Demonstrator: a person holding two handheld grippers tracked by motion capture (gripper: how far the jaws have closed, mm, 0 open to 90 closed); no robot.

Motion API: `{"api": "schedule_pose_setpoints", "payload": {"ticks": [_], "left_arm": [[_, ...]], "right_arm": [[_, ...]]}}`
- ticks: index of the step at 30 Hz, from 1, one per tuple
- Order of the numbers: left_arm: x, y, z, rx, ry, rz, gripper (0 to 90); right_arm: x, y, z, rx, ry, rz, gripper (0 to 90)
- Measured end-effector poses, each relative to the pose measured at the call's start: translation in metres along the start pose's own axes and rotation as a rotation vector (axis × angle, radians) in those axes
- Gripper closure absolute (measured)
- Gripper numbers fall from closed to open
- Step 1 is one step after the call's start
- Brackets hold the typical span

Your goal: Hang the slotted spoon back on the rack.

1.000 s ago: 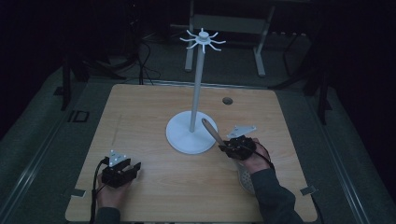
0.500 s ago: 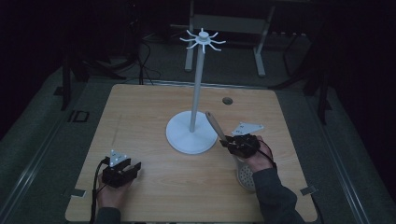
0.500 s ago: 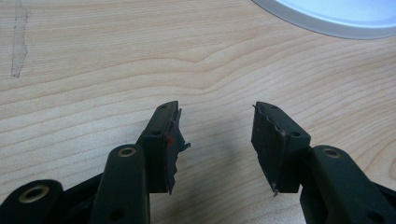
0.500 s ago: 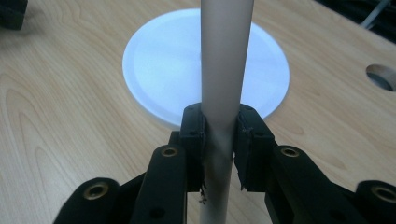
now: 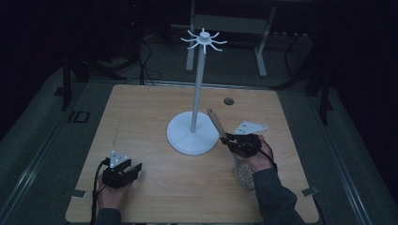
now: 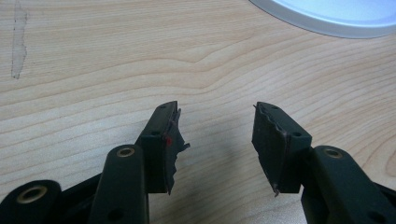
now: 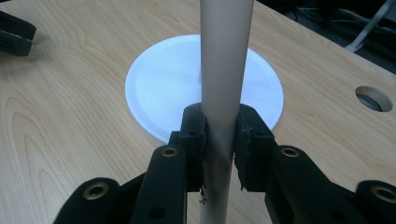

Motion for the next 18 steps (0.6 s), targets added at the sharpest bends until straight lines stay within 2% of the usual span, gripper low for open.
{"api": "schedule_pose_setpoints", "payload": {"ticks": [7, 18], "left_arm": [[-0.001, 0.003, 0.0, -0.018, -0.016, -0.004, 51.6], [-0.002, 0.004, 0.0, -0.019, -0.015, 0.0, 51.6]], "right_arm": [[-0.001, 0.007, -0.006, -0.034, -0.015, 0.008, 74.8], [-0.002, 0.016, -0.012, -0.076, -0.018, 0.012, 74.9]]}}
Point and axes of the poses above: each handheld gripper's, and its own axes: z roughly forward along the jaws, y roughly out of its top, x roughly to its left, the point moved 10 cm from there along z, roughly forward along the jaws, and after that the axes turned 6 degrees about x, right-handed, at the moved point
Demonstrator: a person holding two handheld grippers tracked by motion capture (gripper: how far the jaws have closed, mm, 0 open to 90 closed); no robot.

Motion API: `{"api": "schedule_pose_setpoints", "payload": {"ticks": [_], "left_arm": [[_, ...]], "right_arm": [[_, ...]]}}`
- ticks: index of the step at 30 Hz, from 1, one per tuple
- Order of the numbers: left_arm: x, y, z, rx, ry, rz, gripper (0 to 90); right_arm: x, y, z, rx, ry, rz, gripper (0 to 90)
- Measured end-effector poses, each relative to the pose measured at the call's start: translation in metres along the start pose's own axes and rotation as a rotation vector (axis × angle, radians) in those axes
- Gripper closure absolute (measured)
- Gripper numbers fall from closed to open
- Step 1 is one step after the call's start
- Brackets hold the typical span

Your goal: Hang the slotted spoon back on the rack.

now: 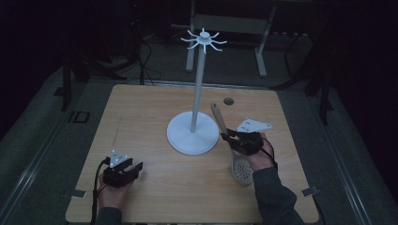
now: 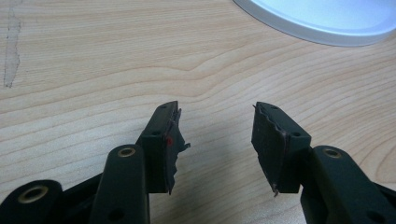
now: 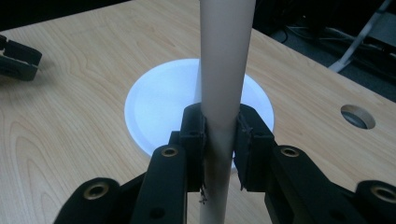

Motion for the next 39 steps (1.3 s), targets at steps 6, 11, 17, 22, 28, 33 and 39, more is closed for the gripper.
{"api": "schedule_pose_setpoints", "payload": {"ticks": [6, 11, 17, 22, 28, 33, 39], "left_arm": [[0.0, 0.0, 0.0, -0.003, 0.002, -0.004, 51.6], [0.0, 0.0, 0.0, -0.003, 0.001, -0.004, 51.5], [0.001, 0.0, 0.0, -0.002, 0.004, -0.007, 51.5], [0.0, -0.001, 0.001, 0.004, 0.005, -0.001, 51.5], [0.0, -0.001, 0.001, 0.005, 0.006, 0.001, 51.5], [0.001, -0.001, 0.0, 0.003, 0.007, -0.002, 51.4], [0.001, -0.001, -0.001, -0.002, 0.007, -0.006, 51.2]], "right_arm": [[0.0, 0.005, -0.003, -0.022, -0.005, -0.002, 74.9], [0.0, 0.011, -0.005, -0.048, -0.004, -0.005, 74.9], [0.002, 0.018, -0.008, -0.077, -0.003, -0.011, 74.9], [0.004, 0.026, -0.01, -0.113, -0.005, -0.019, 75.0], [0.003, 0.034, -0.012, -0.138, -0.013, -0.012, 75.0], [0.003, 0.039, -0.013, -0.166, -0.022, -0.005, 75.1], [0.003, 0.043, -0.012, -0.183, -0.02, 0.004, 75.1]]}}
Point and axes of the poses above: each handheld gripper's, and its own axes: z roughly forward along the jaws, y roughly out of its top, x roughly to its left, the point moved 10 cm from there along z, roughly forward along the jaws, and after that the axes turned 6 degrees about x, right-handed, at the moved point
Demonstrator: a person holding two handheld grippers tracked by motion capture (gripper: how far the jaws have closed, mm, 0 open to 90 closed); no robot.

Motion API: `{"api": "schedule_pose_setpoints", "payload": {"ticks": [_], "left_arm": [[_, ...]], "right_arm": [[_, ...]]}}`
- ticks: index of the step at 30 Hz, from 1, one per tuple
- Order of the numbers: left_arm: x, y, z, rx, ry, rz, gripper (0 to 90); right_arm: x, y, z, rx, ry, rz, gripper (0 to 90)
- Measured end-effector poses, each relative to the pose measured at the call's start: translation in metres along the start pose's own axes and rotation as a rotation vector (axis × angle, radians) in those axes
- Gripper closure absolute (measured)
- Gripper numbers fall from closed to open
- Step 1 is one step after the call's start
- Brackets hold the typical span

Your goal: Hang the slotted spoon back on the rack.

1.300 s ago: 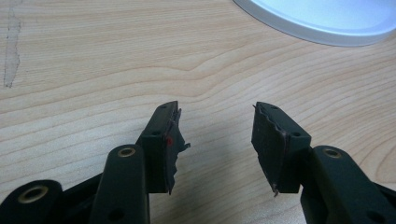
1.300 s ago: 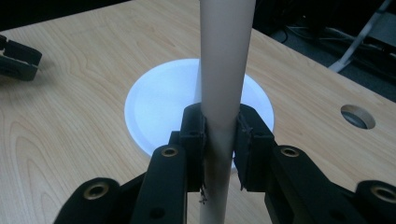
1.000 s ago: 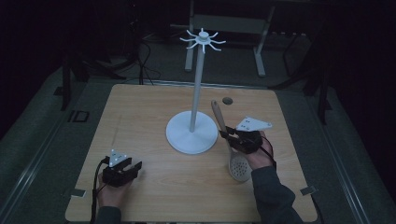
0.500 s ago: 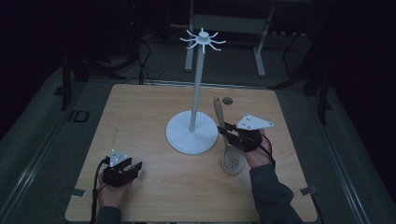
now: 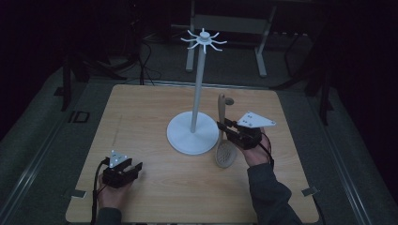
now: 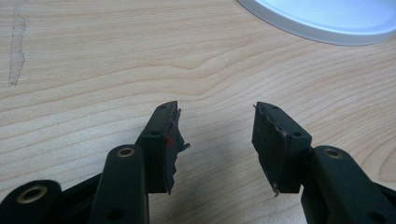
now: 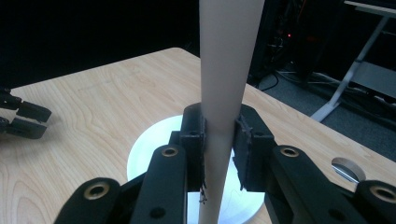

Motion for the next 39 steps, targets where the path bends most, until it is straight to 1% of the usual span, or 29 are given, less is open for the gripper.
{"api": "schedule_pose_setpoints", "payload": {"ticks": [4, 7, 9, 10, 14, 19, 27, 33, 39], "left_arm": [[0.001, 0.0, -0.001, 0.001, 0.002, 0.002, 51.2], [0.001, 0.0, -0.001, -0.001, 0.001, 0.003, 51.2], [0.001, 0.0, -0.001, 0.0, 0.002, 0.003, 51.1], [0.001, 0.0, -0.001, -0.001, 0.002, 0.002, 51.1], [0.001, 0.0, -0.001, 0.0, 0.003, 0.002, 51.1], [0.001, 0.0, -0.001, -0.001, 0.004, 0.0, 51.0], [0.002, 0.0, -0.001, -0.002, 0.007, 0.001, 50.8], [0.002, 0.0, -0.001, -0.004, 0.009, -0.001, 50.6], [0.003, 0.0, -0.001, -0.003, 0.01, -0.002, 50.5]], "right_arm": [[0.0, 0.002, 0.0, -0.006, -0.002, 0.002, 75.0], [0.0, 0.008, 0.0, -0.021, -0.005, 0.005, 75.1], [0.0, 0.008, 0.0, -0.021, -0.005, 0.005, 75.1], [-0.001, 0.011, 0.0, -0.027, -0.008, 0.007, 75.1], [-0.003, 0.015, 0.001, -0.034, -0.012, 0.011, 75.1], [-0.005, 0.019, 0.001, -0.036, -0.018, 0.018, 75.1], [-0.009, 0.031, -0.001, -0.046, -0.029, 0.024, 75.1], [-0.008, 0.039, 0.001, -0.049, -0.029, 0.022, 75.0], [-0.009, 0.042, 0.001, -0.05, -0.033, 0.021, 75.0]]}}
Point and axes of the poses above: each handheld gripper's, and its own axes: z roughly forward along the jaws, y roughly out of its top, x roughly to its left, the point moved 10 cm from there along z, roughly forward along the jaws, and after that the axes turned 6 degrees about x, right-handed, at the moved point
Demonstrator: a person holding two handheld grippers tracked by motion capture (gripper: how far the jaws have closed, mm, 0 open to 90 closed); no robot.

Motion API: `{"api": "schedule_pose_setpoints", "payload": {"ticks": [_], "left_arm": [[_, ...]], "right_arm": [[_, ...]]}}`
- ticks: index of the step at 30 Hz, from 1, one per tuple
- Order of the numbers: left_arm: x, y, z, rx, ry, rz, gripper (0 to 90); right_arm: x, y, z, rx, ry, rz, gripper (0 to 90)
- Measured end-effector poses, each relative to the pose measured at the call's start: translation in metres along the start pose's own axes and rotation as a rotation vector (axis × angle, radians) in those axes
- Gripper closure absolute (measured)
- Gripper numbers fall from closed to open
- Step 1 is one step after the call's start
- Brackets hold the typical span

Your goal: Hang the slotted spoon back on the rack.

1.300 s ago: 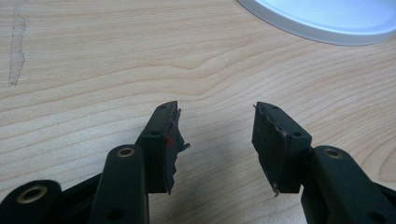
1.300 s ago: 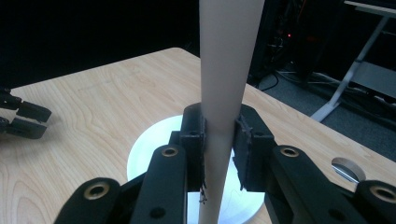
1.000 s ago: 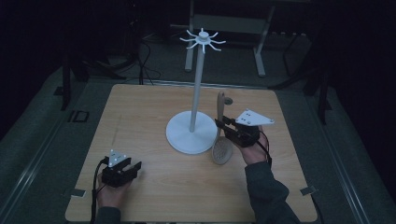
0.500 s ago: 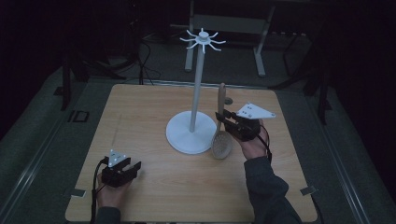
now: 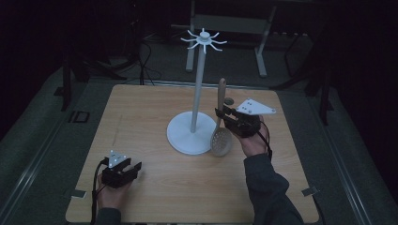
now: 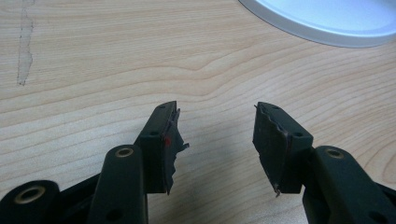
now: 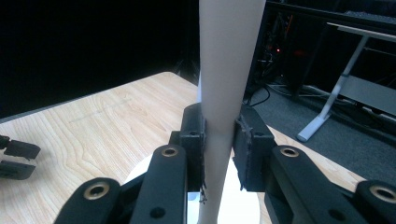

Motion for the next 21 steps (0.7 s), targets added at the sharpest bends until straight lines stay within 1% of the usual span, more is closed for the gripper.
{"api": "schedule_pose_setpoints", "payload": {"ticks": [6, 12, 21], "left_arm": [[0.002, -0.001, 0.0, 0.002, 0.004, 0.0, 50.4], [0.0, -0.001, 0.001, 0.0, 0.001, -0.003, 50.2], [0.0, -0.001, 0.0, -0.001, 0.004, -0.001, 50.2]], "right_arm": [[-0.003, 0.004, 0.0, -0.002, -0.007, 0.004, 75.0], [-0.006, 0.015, -0.001, -0.008, -0.013, 0.001, 75.1], [-0.008, 0.024, 0.0, -0.017, -0.014, 0.002, 75.0]]}}
Point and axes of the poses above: each handheld gripper's, and its own axes: z roughly forward along the jaws, y roughly out of its top, x roughly to its left, the point moved 10 cm from there along z, roughly forward along the jaws, and after that the axes turned 6 degrees about x, right-handed, at the moved point
